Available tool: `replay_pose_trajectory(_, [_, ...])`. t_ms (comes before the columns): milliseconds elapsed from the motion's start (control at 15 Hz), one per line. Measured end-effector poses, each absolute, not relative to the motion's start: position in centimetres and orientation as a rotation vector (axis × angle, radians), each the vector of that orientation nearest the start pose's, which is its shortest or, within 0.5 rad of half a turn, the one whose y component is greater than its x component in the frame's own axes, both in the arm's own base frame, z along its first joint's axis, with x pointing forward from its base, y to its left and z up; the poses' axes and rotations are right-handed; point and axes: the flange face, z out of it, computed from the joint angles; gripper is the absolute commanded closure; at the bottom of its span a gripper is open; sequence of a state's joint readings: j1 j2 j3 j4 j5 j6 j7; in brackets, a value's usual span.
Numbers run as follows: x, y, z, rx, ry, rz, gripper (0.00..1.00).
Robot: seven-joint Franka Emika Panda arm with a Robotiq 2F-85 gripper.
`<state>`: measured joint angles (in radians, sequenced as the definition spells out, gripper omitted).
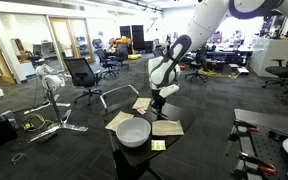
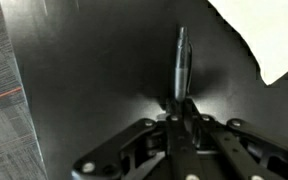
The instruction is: Put the pen in the white bowl
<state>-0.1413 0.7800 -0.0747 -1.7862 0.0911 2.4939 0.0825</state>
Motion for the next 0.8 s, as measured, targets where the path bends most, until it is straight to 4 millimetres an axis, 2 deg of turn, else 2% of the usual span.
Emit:
replay_pose_trajectory(333, [63.8,-12.8,15.3,-3.076,0.529,0.175,0.97])
replay_pose_trajectory(800, [65.1,-10.4,22.4,-3.106,0.405,0.112,0.97])
